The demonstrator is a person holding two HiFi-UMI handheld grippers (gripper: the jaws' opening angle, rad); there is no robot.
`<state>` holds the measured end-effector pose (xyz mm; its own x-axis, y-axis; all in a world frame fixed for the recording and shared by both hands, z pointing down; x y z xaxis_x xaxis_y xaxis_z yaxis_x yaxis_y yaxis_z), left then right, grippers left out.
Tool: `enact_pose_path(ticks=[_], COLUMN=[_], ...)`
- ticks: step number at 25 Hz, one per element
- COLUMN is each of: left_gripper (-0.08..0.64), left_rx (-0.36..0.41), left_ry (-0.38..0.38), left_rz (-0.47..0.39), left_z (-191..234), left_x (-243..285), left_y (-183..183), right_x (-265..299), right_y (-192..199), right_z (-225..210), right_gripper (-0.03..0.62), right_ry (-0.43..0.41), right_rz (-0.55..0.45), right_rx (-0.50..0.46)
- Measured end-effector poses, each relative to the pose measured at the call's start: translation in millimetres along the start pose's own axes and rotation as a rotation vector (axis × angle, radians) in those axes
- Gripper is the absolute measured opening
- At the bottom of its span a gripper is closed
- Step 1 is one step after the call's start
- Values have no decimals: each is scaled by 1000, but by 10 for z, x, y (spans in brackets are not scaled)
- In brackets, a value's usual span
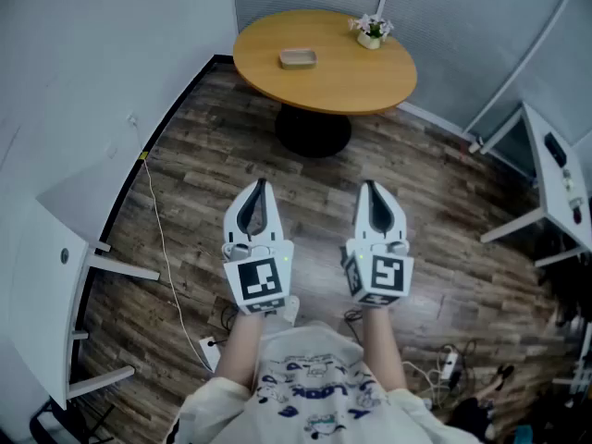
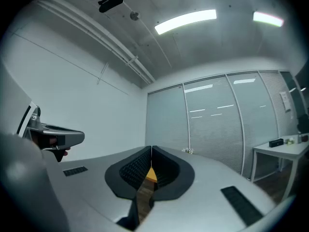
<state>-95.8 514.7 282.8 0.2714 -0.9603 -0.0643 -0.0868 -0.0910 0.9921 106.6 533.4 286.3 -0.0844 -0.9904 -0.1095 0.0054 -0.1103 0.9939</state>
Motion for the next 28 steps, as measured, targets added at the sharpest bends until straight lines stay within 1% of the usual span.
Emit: enact_pose_path(ticks=[4, 6, 9, 12, 15, 20, 24, 28], left_gripper=[3, 3, 3, 3, 3, 3, 3, 3], left_rx=[-1, -10, 4, 1, -16, -2, 0, -23], left_ry=[4, 1, 2, -1, -8, -8, -6, -15], left_rz=[-3, -6, -3, -1, -2, 4, 5, 12], left_z=[-3, -1, 17, 67, 110, 268, 407, 506], left_x=[11, 13, 39, 74, 115, 254, 366, 484], left_y=[16, 21, 30, 45, 69, 135, 194, 253], right_x=[2, 10, 38, 104, 184, 352, 504, 624], right_y=[83, 97, 122, 122, 76, 215, 254, 384], right_z=[-8, -1, -12, 20, 79, 143, 208, 238], right_gripper=[6, 6, 6, 6, 6, 6, 6, 6], right_ry=[-7, -8, -5, -9, -3, -9, -13, -18], right_rz=[0, 7, 17, 16, 30, 35, 36, 58], right_rx=[-35, -34, -28, -30, -7, 16, 35, 51])
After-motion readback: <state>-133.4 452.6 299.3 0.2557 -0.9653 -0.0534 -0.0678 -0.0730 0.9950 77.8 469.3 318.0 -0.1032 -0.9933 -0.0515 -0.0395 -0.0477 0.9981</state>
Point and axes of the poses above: the fingertips, and each gripper's own axes: x forward along the fingers, z to its left, y out of its underside, the point moved 5 cm from there along -x, backward along the fingers, and after that the axes turned 3 degrees about -z, right-handed, at the moved point
